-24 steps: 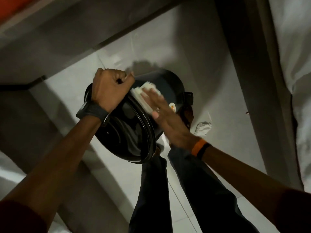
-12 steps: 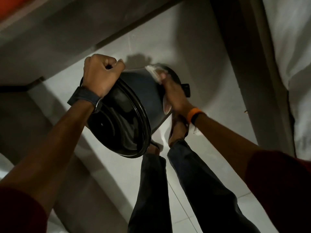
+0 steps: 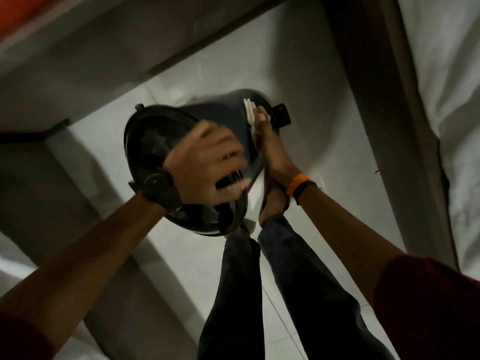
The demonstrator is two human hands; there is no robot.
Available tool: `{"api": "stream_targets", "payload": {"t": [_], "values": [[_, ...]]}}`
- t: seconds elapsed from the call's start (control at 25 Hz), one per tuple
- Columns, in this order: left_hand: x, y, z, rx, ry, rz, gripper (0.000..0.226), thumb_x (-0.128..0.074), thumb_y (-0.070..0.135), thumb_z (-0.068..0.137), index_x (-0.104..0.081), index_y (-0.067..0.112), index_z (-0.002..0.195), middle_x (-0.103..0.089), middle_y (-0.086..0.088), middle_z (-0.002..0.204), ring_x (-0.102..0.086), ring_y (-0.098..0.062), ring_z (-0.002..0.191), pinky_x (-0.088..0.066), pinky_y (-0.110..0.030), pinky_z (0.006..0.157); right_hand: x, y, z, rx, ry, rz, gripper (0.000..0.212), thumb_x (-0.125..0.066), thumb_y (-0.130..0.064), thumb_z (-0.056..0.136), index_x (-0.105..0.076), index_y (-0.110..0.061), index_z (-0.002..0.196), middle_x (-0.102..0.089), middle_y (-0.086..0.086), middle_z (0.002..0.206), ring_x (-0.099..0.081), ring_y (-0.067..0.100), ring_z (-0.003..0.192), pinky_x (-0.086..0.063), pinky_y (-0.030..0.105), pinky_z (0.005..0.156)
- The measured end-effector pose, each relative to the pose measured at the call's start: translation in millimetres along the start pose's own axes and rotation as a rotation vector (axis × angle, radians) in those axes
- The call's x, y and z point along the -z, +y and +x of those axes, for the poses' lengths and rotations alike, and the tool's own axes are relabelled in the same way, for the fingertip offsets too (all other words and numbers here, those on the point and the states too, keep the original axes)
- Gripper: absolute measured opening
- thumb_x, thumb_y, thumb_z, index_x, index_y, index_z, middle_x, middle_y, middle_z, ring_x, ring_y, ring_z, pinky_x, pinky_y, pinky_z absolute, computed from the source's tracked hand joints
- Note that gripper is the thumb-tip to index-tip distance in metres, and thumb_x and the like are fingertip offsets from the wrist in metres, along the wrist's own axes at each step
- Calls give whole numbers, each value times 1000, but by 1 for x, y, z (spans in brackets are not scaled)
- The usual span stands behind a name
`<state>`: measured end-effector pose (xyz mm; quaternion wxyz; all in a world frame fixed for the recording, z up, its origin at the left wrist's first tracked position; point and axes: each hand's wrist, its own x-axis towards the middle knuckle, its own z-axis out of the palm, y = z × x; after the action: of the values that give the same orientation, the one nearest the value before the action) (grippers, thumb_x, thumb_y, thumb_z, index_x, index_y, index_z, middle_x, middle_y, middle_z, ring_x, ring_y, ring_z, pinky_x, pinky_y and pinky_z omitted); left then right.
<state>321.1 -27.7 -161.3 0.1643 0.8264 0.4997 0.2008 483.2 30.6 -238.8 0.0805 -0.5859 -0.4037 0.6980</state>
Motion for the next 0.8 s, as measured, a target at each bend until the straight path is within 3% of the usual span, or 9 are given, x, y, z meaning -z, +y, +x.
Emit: {"api": "stream_targets", "payload": {"t": [0.08,0.2,0.32,0.4,0.44,0.52,0.6,0.64,0.8], "values": [[-11,21,-4,-33,-118,179,32,-56,37,93,-61,15,70,-62,-6,71,-61,-27,73,-46,-41,75,8,3,12,-89,32,-27,61,-26,-55,104,-26,-28,159,-31,0,165,-31,19,153,-22,46,127],[-5,2,6,266,-66,223,37,-54,34,93,-46,23,58,-55,-3,59,-57,-26,66,-44,-42,75,-10,17,-34,44,-52,102,58,-30,-50,105,-22,-31,160,-21,-7,169,-19,14,157,-18,45,129],[14,-40,8,669,11,68,42,-53,38,87,-39,18,53,-44,-1,56,-47,-23,60,-41,-37,67,-45,32,-101,338,-192,9,58,-28,-49,104,-16,-37,159,-8,-23,168,-1,5,159,-4,37,130],[16,-59,1,891,56,-134,43,-54,35,85,-44,7,53,-44,-16,58,-42,-21,58,-38,-38,60,-43,31,-91,504,-208,-204,55,-19,-46,107,-15,-33,160,-5,-20,169,3,6,159,4,32,130],[13,-63,-3,946,69,-194,43,-54,32,85,-48,3,54,-46,-23,59,-42,-20,57,-39,-40,59,-35,27,-71,494,-167,-273,54,-18,-39,108,-17,-26,161,-6,-13,170,2,9,160,5,35,130],[8,-67,-10,999,105,-266,41,-55,29,85,-55,-2,59,-51,-27,62,-44,-19,59,-44,-40,60,-12,15,-24,297,-23,-325,52,-21,-29,110,-16,-17,161,-6,0,171,-1,16,160,-1,44,130],[9,-70,-13,1046,181,-323,39,-55,27,83,-51,-1,55,-44,-8,53,-40,-14,56,-38,-33,53,12,4,14,38,98,-284,53,-21,-32,111,-11,-19,162,-3,-1,172,-1,15,160,-5,43,130],[10,-74,-13,1080,205,-357,39,-55,26,81,-44,5,50,-37,2,47,-35,-9,51,-32,-29,49,14,3,16,5,99,-253,54,-21,-33,111,-9,-20,162,-1,-2,172,-1,14,160,-5,43,130],[16,-89,-11,1170,239,-391,44,-55,23,79,-25,20,47,-30,3,37,-24,-9,38,-18,-19,41,-38,30,-68,361,-167,-118,51,-27,-39,108,-17,-40,158,-3,-14,171,3,11,160,-4,36,131]]}}
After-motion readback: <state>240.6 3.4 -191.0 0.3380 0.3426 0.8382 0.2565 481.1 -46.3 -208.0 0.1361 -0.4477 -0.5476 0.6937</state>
